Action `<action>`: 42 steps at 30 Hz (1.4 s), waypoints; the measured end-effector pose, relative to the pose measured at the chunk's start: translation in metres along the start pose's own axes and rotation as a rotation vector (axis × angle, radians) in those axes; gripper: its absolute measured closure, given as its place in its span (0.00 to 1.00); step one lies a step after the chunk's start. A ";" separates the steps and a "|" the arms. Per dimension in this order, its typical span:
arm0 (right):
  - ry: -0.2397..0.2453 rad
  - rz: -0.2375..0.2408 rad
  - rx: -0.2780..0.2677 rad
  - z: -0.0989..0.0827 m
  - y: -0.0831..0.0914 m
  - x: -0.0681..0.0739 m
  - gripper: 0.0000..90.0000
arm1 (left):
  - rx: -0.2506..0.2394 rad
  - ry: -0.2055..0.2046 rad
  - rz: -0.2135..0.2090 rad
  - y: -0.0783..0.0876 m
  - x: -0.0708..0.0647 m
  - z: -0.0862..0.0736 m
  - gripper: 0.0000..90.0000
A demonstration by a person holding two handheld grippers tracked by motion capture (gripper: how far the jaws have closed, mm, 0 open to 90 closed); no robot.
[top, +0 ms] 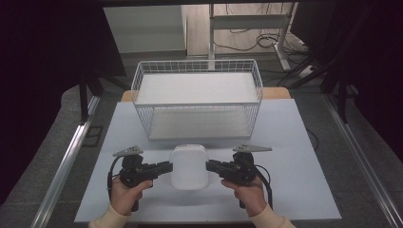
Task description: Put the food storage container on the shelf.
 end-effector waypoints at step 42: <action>0.102 -0.027 -0.086 0.084 0.025 0.003 0.89 | -0.075 -0.101 0.013 0.016 -0.011 0.091 0.88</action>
Point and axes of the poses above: each handheld gripper's, and its own axes: y roughly backward along the jaws, z roughly out of its top, x roughly to its left, the point moved 6 cm from there along -y, roughly forward along the jaws, and after that the axes turned 5 degrees about x, right-handed, at the moved point
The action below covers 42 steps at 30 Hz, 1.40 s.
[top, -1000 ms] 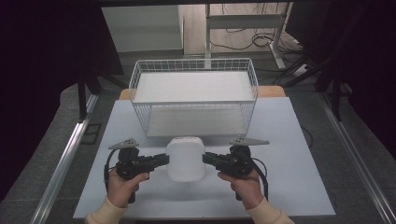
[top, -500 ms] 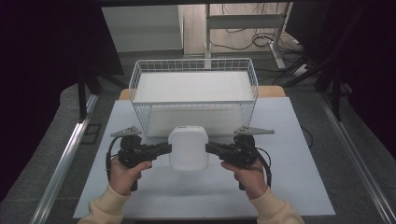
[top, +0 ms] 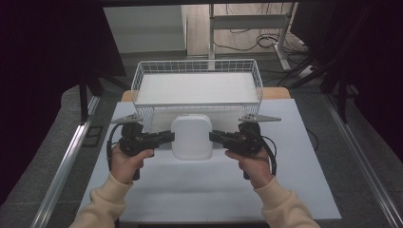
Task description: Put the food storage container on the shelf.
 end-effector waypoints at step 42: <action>0.053 -0.046 -0.038 0.122 0.007 -0.024 0.89 | -0.046 -0.063 0.015 0.003 0.016 0.124 0.88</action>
Point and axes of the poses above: each handheld gripper's, and its own axes: y roughly backward along the jaws, z roughly out of its top, x roughly to its left, the point moved 6 cm from there along -y, roughly forward along the jaws, and after that the axes turned 5 degrees about x, right-handed, at the moved point
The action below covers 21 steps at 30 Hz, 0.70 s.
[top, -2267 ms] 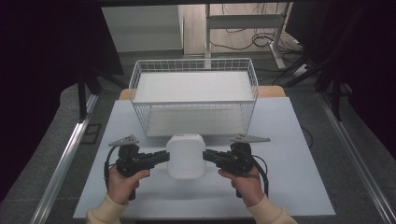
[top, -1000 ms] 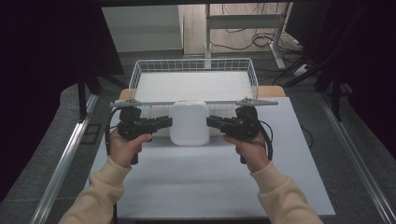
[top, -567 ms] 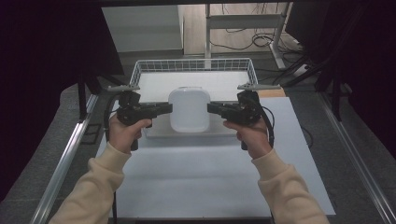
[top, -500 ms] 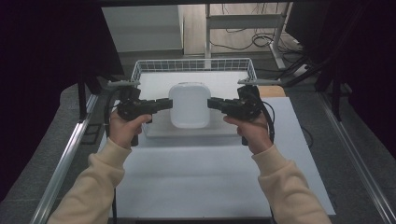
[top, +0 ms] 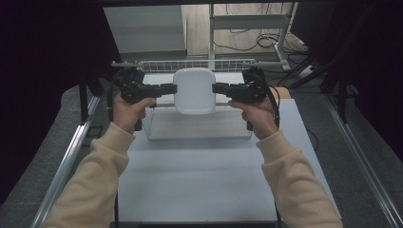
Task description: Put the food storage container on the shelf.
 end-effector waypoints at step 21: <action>-0.081 -0.017 0.040 0.031 -0.021 -0.041 0.89 | 0.070 0.075 -0.025 -0.033 0.039 0.034 0.87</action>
Point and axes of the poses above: each handheld gripper's, and its own axes: y roughly backward along the jaws, z roughly out of its top, x roughly to its left, the point moved 6 cm from there along -y, roughly forward along the jaws, and after that the axes turned 5 degrees about x, right-handed, at the moved point
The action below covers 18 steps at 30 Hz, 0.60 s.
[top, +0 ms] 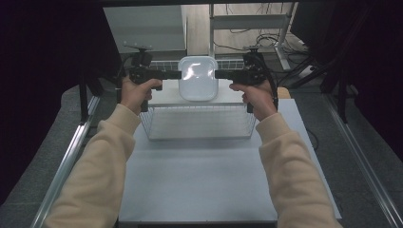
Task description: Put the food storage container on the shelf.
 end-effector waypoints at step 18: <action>-0.258 -0.004 0.070 0.027 -0.041 -0.043 0.82 | 0.059 0.284 -0.082 -0.024 0.044 0.027 0.81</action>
Point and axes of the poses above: each handheld gripper's, and its own axes: y roughly backward along the jaws, z roughly out of its top, x roughly to its left, the point moved 6 cm from there along -y, roughly forward along the jaws, and after that the axes turned 5 degrees about x, right-handed, at the moved point
